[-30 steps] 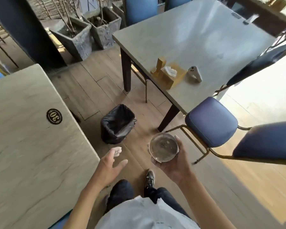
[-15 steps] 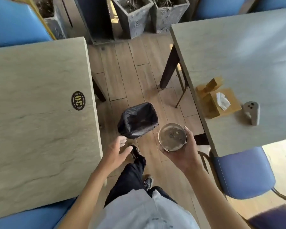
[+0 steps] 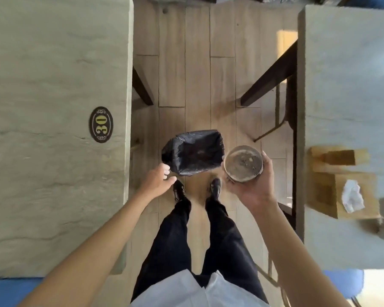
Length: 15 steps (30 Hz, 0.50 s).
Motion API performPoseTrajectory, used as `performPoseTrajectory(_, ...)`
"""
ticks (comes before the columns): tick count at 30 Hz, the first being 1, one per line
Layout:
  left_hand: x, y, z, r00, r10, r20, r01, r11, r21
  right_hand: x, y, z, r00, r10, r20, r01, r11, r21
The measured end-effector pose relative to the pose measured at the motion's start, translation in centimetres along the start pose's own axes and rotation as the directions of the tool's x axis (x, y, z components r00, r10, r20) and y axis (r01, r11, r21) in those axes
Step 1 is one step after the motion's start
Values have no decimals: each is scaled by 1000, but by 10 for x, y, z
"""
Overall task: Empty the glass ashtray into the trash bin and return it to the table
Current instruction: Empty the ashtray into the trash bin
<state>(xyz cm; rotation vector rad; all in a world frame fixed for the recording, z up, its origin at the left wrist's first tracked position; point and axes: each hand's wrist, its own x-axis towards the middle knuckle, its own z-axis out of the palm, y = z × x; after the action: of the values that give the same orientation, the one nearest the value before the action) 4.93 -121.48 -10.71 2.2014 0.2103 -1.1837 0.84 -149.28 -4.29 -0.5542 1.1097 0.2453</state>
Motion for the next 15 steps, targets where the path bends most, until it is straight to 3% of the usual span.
performPoseTrajectory(8,126,-26,46,961,-274,27,275,955,-111,145,-7,-8,991,129,41,-121,979,-166)
performPoseTrajectory(15,234,-67,96,921,-382,72,387,918,-87,280,17,-41,969,243,46,-217,925,-311)
